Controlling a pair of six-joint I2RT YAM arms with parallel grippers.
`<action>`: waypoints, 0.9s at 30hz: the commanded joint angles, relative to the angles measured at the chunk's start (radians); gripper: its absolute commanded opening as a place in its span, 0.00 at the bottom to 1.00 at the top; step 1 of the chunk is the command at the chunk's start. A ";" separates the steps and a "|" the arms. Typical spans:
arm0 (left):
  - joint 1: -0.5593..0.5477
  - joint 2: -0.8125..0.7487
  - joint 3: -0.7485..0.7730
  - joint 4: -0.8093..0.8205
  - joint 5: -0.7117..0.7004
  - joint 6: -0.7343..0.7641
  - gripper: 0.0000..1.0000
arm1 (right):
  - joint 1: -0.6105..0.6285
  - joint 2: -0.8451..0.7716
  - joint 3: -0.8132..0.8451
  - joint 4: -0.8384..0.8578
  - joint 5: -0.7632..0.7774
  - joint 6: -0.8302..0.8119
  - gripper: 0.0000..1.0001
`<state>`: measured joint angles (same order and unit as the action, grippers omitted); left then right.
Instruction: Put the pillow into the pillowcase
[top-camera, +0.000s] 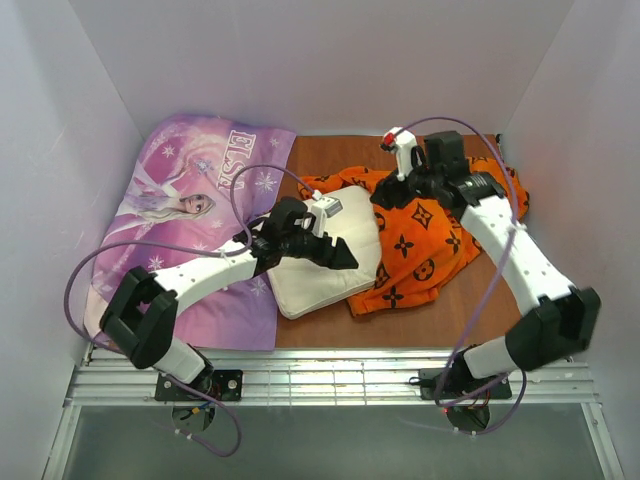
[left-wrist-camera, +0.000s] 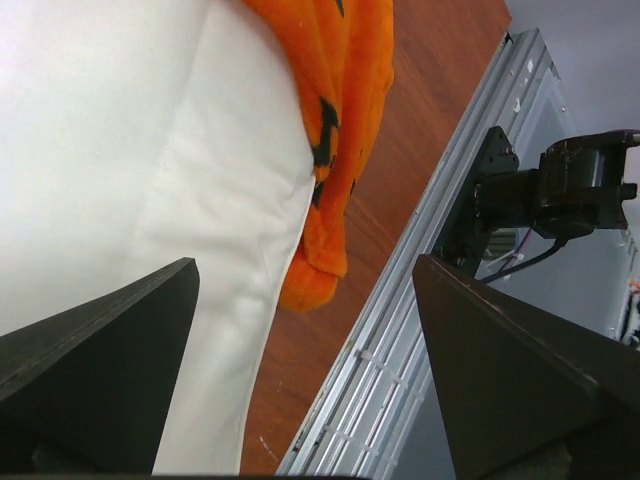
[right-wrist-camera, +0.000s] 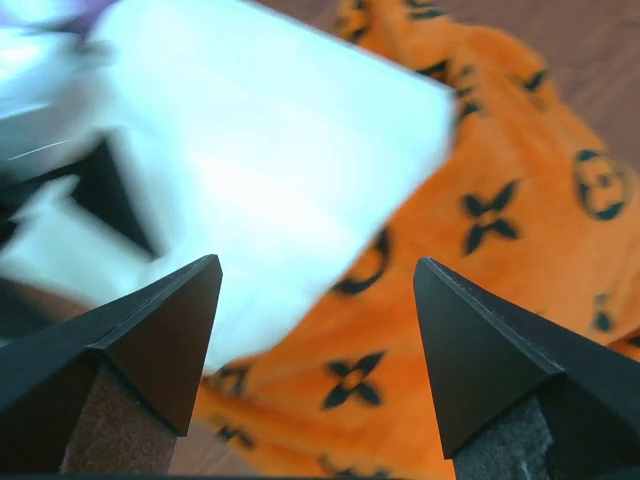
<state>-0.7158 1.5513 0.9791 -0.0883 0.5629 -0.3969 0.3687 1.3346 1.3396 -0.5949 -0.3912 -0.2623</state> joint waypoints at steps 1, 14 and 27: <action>0.010 -0.121 0.038 -0.154 -0.102 0.145 0.83 | 0.013 0.241 0.136 0.029 0.318 0.015 0.75; 0.125 -0.064 0.133 -0.294 -0.390 0.308 0.89 | 0.078 0.661 0.473 -0.013 0.546 -0.087 0.57; 0.144 0.185 0.168 -0.044 -0.270 0.776 0.94 | 0.082 0.667 0.435 -0.059 0.253 -0.094 0.01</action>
<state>-0.5831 1.7199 1.0981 -0.1856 0.2359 0.2344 0.4480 2.0403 1.7836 -0.6353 -0.0105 -0.3599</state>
